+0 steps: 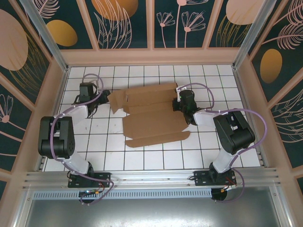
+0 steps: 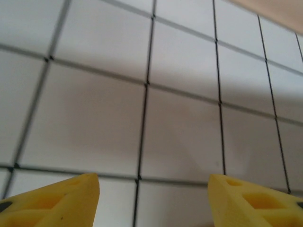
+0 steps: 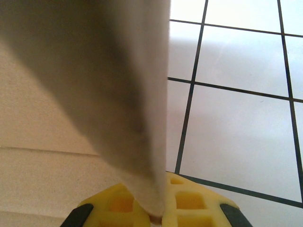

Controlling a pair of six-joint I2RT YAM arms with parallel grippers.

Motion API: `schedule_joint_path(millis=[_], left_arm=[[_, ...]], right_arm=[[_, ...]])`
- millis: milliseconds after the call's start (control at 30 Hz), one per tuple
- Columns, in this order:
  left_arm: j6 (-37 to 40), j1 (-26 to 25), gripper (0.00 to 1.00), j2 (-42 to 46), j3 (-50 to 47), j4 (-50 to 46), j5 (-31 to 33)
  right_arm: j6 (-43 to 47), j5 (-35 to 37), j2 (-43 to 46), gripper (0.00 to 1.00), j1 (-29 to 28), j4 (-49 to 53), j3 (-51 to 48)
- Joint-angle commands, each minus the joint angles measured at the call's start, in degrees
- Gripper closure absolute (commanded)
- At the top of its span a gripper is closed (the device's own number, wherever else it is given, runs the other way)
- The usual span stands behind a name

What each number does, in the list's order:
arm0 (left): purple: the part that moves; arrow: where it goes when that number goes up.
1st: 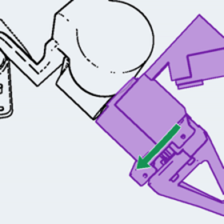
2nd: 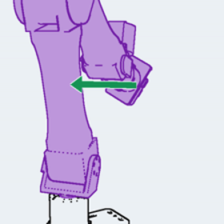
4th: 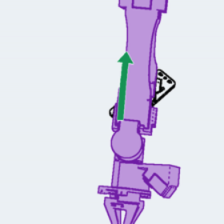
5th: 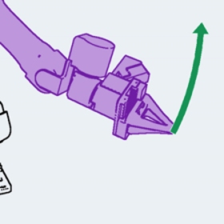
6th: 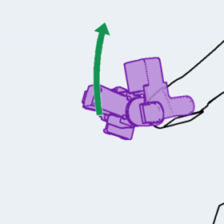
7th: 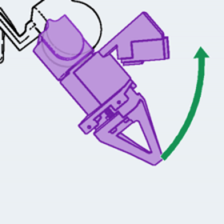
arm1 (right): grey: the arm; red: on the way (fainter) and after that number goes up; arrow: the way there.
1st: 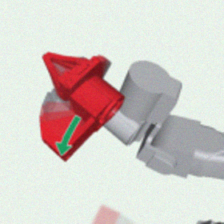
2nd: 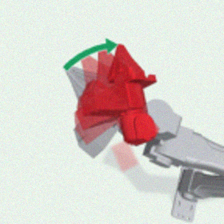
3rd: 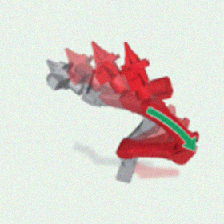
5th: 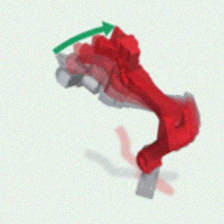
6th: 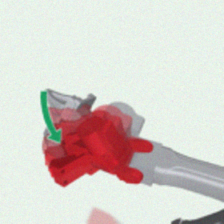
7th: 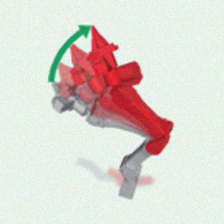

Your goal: Fold the paper box

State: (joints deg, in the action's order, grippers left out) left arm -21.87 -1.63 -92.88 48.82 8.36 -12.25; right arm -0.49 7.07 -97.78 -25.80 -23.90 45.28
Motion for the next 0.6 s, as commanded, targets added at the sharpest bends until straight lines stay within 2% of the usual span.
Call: schedule_joint_path(millis=[0, 267, 567], left_arm=[[-3.6, -1.6, 0.38, 4.9, -4.6, 1.9, -6.2], [-7.1, -8.7, 0.37, 10.5, -8.0, 0.9, -5.1], [-2.7, -12.5, 0.36, 9.1, -6.8, -1.0, -5.0]], right_arm=[[-0.1, -1.6, 0.5, 0.94, 0.1, 1.2, 0.3], [-0.6, -1.0, -0.4, 0.94, -0.7, 1.0, 0.5], [-0.9, -0.7, -0.8, 0.93, -1.1, 1.1, 0.6]])
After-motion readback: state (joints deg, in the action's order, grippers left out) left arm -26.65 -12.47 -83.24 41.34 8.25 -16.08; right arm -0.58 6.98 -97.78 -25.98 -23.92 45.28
